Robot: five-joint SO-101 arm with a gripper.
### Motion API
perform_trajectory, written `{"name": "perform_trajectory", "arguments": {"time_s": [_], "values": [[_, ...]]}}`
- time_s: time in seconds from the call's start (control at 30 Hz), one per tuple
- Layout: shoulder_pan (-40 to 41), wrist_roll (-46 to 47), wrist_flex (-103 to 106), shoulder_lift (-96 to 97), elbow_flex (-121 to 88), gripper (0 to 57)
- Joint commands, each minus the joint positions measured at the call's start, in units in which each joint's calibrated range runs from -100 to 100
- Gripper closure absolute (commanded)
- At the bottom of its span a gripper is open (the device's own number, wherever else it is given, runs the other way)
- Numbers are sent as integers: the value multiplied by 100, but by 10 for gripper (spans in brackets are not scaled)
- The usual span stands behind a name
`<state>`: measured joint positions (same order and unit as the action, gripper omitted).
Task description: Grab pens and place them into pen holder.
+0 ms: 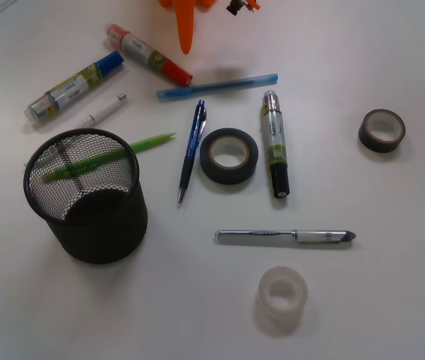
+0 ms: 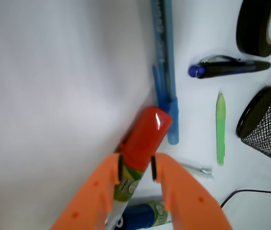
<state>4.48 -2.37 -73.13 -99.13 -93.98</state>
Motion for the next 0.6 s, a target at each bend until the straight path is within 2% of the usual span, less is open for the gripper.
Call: {"name": "perform_trajectory", "arguments": {"time_s": [0.0,0.17,0.37,0.43,0.57], "values": [[27,-283,349,6,376,499],[-399,-1245,1425,618,1110,500],[-1177,-2076,2204,3500,2641,498],[-1393,-2393,2361,4537,3239,471],[-1580,-3062,2580,6313,4262,379]]}}
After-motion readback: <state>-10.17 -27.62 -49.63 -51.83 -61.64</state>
